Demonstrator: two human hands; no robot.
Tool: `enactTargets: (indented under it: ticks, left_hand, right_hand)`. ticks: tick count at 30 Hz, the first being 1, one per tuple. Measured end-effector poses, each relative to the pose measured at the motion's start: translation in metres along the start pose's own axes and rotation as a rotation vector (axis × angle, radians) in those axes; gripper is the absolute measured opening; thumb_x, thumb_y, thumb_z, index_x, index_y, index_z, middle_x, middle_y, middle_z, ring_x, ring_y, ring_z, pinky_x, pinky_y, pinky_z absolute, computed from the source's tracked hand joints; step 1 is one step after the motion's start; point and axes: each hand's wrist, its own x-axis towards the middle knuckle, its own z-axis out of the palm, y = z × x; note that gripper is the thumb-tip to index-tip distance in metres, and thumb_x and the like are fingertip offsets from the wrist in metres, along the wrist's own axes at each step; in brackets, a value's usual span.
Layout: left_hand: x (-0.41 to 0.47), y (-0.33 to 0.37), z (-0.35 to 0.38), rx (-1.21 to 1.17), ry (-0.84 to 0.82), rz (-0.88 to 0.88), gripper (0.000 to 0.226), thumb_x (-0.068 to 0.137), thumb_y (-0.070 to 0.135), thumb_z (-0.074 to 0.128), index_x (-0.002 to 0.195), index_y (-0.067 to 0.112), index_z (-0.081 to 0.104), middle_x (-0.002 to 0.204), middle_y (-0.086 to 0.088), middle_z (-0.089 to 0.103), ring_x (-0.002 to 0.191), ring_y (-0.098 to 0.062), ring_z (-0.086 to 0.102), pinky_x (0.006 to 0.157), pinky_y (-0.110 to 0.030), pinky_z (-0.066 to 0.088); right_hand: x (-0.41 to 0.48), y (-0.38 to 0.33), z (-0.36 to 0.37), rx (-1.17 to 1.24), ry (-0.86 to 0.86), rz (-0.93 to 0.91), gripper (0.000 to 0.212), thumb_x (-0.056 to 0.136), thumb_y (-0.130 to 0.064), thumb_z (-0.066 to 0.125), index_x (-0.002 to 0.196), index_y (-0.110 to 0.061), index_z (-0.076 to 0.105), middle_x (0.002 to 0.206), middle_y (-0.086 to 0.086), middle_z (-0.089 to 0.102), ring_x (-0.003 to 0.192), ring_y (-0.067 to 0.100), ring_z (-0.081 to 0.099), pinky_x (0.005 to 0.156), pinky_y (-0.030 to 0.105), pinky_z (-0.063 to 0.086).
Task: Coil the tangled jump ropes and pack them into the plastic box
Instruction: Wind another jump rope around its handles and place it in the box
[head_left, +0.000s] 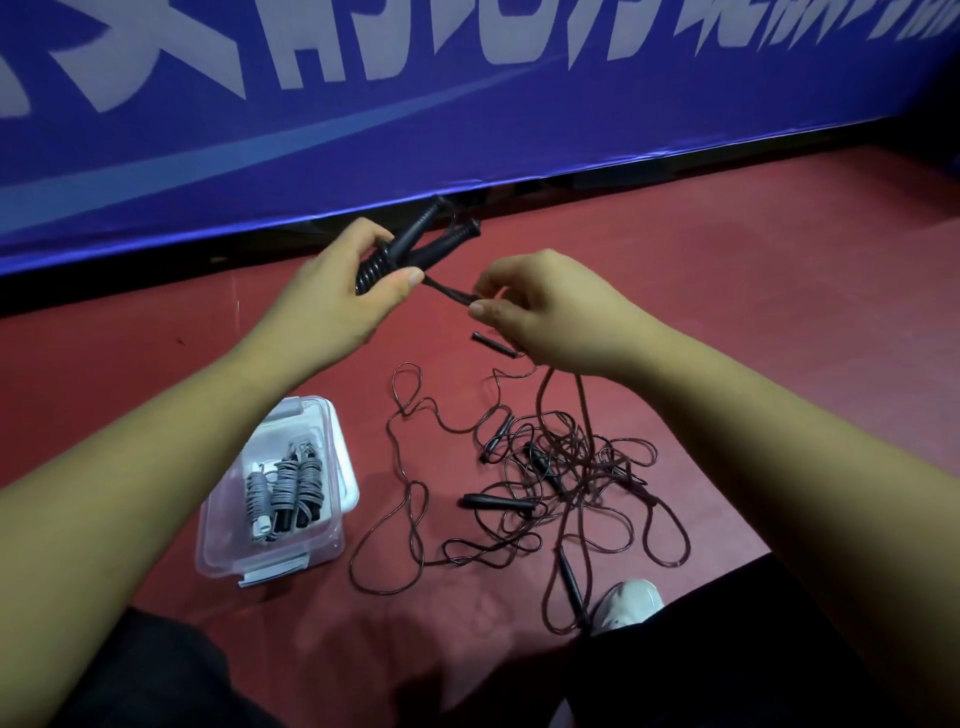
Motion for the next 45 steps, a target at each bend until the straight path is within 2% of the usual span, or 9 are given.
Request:
enactTargets:
  ticks: [4, 11, 16, 26, 31, 33, 36, 41, 45]
  left_hand:
    - [0.0, -0.003, 0.004, 0.092, 0.03, -0.029, 0.022, 0.093, 0.04, 0.062, 0.105, 0.024, 0.052, 0.076, 0.001, 0.067, 0.067, -0.005, 0.059, 0.062, -0.017, 0.042]
    - [-0.001, -0.005, 0.007, 0.272, -0.054, -0.033, 0.03, 0.095, 0.039, 0.06, 0.115, 0.019, 0.05, 0.094, -0.005, 0.065, 0.087, -0.029, 0.058, 0.069, -0.035, 0.038]
    - [-0.001, 0.0, 0.008, 0.383, -0.123, 0.019, 0.036, 0.096, 0.039, 0.057, 0.126, 0.021, 0.046, 0.097, -0.01, 0.063, 0.089, -0.034, 0.058, 0.075, -0.04, 0.047]
    - [-0.008, 0.011, 0.006, 0.655, -0.518, 0.11, 0.036, 0.094, 0.055, 0.05, 0.122, 0.033, 0.042, 0.09, 0.006, 0.057, 0.078, -0.021, 0.05, 0.066, -0.034, 0.04]
    - [-0.014, 0.018, 0.009, 0.542, -0.589, 0.152, 0.044, 0.087, 0.067, 0.051, 0.116, 0.034, 0.048, 0.075, 0.014, 0.056, 0.067, 0.001, 0.052, 0.056, -0.029, 0.039]
    - [-0.015, 0.022, 0.009, 0.481, -0.594, 0.13, 0.051, 0.075, 0.078, 0.053, 0.11, 0.04, 0.052, 0.076, 0.014, 0.06, 0.069, 0.001, 0.055, 0.057, -0.028, 0.041]
    - [-0.017, 0.026, 0.01, 0.468, -0.578, 0.165, 0.028, 0.079, 0.072, 0.056, 0.089, 0.047, 0.051, 0.065, 0.014, 0.056, 0.06, 0.002, 0.053, 0.052, -0.025, 0.033]
    - [-0.022, 0.022, 0.009, 0.41, -0.601, 0.24, 0.034, 0.09, 0.062, 0.049, 0.106, 0.034, 0.058, 0.065, 0.007, 0.058, 0.06, -0.003, 0.054, 0.051, -0.024, 0.033]
    - [-0.025, 0.021, 0.011, 0.267, -0.616, 0.288, 0.036, 0.086, 0.065, 0.047, 0.096, 0.031, 0.054, 0.072, 0.004, 0.064, 0.062, -0.01, 0.057, 0.057, -0.034, 0.045]
  right_hand:
    - [-0.002, -0.002, 0.002, -0.046, -0.031, 0.022, 0.021, 0.101, -0.024, 0.054, 0.084, -0.017, 0.063, 0.063, -0.001, 0.063, 0.051, 0.008, 0.064, 0.05, 0.021, 0.049]
    - [0.001, -0.007, 0.003, -0.095, -0.055, 0.006, 0.023, 0.096, -0.024, 0.059, 0.084, -0.009, 0.071, 0.062, 0.003, 0.056, 0.048, 0.009, 0.041, 0.044, 0.02, 0.03]
    - [0.0, -0.012, 0.0, -0.227, 0.011, -0.107, 0.019, 0.089, -0.015, 0.056, 0.081, -0.004, 0.069, 0.066, 0.012, 0.062, 0.061, 0.025, 0.055, 0.055, 0.035, 0.041]
    - [0.0, -0.011, -0.005, -0.306, 0.13, -0.22, 0.018, 0.087, -0.026, 0.06, 0.086, -0.015, 0.074, 0.07, 0.005, 0.067, 0.066, 0.025, 0.059, 0.06, 0.043, 0.051]
    - [0.002, -0.01, -0.01, -0.282, 0.169, -0.22, 0.016, 0.088, -0.03, 0.068, 0.088, -0.015, 0.076, 0.077, 0.001, 0.071, 0.072, 0.02, 0.063, 0.065, 0.04, 0.053]
    - [0.003, -0.008, -0.011, -0.271, 0.178, -0.217, 0.018, 0.087, -0.032, 0.07, 0.089, -0.015, 0.076, 0.079, 0.001, 0.072, 0.073, 0.018, 0.064, 0.066, 0.04, 0.053]
    - [0.006, -0.005, -0.011, -0.245, 0.192, -0.214, 0.021, 0.085, -0.037, 0.073, 0.088, -0.016, 0.076, 0.078, -0.001, 0.072, 0.072, 0.016, 0.063, 0.065, 0.04, 0.054]
    - [0.011, 0.006, -0.017, -0.147, 0.166, -0.161, 0.024, 0.08, -0.038, 0.08, 0.084, -0.015, 0.076, 0.07, -0.007, 0.067, 0.064, 0.006, 0.059, 0.06, 0.027, 0.046]
    - [0.013, 0.022, -0.019, 0.053, 0.064, -0.101, 0.019, 0.078, -0.032, 0.083, 0.089, -0.018, 0.075, 0.063, -0.004, 0.056, 0.055, 0.003, 0.046, 0.055, 0.018, 0.037]
